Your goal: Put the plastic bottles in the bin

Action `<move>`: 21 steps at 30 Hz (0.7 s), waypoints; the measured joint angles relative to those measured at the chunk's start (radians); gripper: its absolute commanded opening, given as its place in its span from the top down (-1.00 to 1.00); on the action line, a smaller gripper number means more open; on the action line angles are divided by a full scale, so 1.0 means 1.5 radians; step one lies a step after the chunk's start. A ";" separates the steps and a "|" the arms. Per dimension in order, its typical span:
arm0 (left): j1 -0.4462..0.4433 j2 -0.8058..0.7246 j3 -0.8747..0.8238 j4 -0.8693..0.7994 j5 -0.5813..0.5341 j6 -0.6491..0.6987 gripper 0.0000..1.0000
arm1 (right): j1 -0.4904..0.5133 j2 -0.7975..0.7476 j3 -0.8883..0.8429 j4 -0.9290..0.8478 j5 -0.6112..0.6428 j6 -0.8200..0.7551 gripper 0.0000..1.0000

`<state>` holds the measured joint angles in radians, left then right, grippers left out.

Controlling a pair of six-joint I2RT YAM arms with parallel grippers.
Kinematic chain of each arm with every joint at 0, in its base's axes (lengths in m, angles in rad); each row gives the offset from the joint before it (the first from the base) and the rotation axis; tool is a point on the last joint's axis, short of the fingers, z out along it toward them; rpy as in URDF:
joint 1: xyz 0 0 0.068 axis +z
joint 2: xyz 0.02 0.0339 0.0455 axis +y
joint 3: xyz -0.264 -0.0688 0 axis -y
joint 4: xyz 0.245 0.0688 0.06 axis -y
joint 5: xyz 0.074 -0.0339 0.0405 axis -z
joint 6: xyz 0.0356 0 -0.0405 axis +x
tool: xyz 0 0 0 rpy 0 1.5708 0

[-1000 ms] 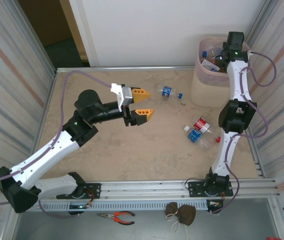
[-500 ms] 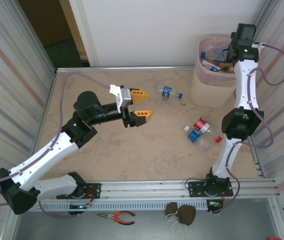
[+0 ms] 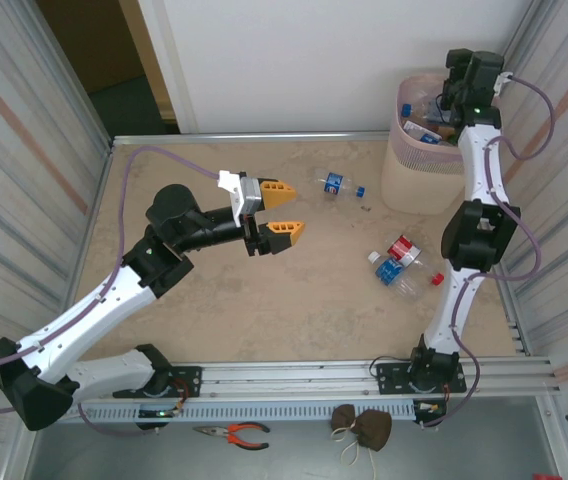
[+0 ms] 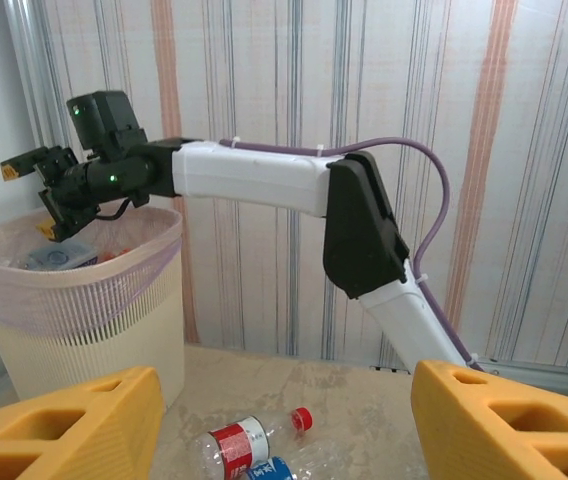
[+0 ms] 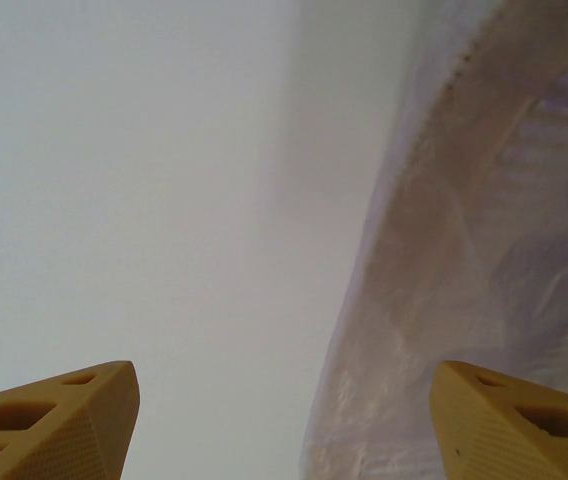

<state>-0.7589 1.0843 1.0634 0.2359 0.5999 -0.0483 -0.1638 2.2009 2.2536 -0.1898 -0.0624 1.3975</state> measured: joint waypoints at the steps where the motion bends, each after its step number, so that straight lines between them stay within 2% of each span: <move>1: 0.000 0.000 -0.001 0.000 -0.001 0.000 -0.34 | -0.002 0.012 0.000 0.008 -0.007 0.000 -0.51; 13: 0.000 0.000 -0.007 0.000 -0.007 -0.002 -0.34 | -0.011 0.027 -0.030 0.016 -0.016 -0.007 -0.51; 17: 0.000 -0.001 -0.012 0.001 -0.007 -0.006 -0.34 | -0.013 0.005 -0.036 0.003 -0.030 -0.040 -0.51; 21: 0.000 -0.011 -0.027 0.005 -0.007 -0.014 -0.33 | -0.013 -0.052 -0.045 -0.041 -0.048 -0.118 -0.50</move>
<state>-0.7589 1.0672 1.0222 0.2432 0.5888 -0.0689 -0.1837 2.1235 2.1857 -0.2508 -0.1345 1.2201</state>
